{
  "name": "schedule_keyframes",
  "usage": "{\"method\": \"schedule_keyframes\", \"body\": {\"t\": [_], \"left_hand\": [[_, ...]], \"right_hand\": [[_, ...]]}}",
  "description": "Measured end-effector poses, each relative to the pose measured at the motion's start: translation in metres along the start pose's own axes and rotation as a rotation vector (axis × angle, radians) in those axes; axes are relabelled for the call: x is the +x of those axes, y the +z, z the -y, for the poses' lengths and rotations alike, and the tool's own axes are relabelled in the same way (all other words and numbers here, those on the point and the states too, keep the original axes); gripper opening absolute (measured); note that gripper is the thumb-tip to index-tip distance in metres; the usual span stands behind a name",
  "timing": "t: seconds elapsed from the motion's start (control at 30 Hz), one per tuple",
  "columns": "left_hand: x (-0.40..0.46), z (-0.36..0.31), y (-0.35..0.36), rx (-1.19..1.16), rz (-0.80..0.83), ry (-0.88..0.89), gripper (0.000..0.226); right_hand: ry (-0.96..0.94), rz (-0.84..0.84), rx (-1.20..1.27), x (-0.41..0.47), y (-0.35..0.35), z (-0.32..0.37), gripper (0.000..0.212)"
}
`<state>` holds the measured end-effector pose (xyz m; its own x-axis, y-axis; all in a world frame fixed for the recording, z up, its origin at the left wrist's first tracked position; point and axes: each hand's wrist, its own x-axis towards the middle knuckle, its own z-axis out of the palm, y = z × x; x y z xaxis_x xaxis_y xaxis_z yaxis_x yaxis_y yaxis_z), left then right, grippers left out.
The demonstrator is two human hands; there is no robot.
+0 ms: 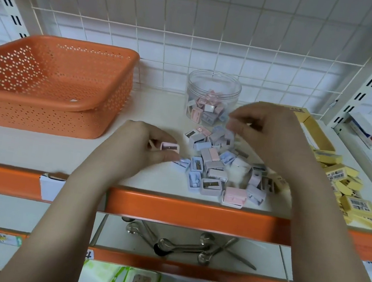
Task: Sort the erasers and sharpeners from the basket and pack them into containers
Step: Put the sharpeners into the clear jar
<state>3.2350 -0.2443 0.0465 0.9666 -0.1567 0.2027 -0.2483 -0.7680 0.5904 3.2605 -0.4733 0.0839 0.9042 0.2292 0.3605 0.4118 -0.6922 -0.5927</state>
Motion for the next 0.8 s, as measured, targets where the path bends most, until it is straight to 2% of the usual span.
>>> {"method": "schedule_keyframes", "body": {"t": [0.07,0.2,0.33,0.47,0.63,0.7,0.8], "left_hand": [[0.009,0.0,-0.004,0.014,-0.029,0.031,0.026],[0.03,-0.002,-0.006,0.03,-0.072,0.049,0.023],[0.045,-0.001,-0.004,0.054,-0.12,0.031,0.028],[0.055,-0.005,-0.006,0.002,-0.155,0.009,0.031],[0.094,-0.017,-0.016,-0.035,-0.224,0.083,0.022],[0.118,-0.021,-0.016,-0.026,-0.214,0.102,0.02],[0.154,-0.024,-0.006,0.032,-0.126,0.126,0.021]], "right_hand": [[0.007,-0.088,0.051,0.026,0.0,0.003,0.006],[0.038,-0.209,0.097,0.091,0.011,-0.007,0.01],[0.093,-0.108,-0.08,0.137,0.032,-0.025,0.015],[0.119,-0.063,-0.138,0.141,0.039,-0.035,0.017],[0.094,-0.19,-0.008,0.104,0.017,-0.037,0.012],[0.13,-0.12,0.02,0.078,0.007,-0.036,0.011],[0.179,0.144,0.048,0.042,0.003,-0.032,0.006]]}}
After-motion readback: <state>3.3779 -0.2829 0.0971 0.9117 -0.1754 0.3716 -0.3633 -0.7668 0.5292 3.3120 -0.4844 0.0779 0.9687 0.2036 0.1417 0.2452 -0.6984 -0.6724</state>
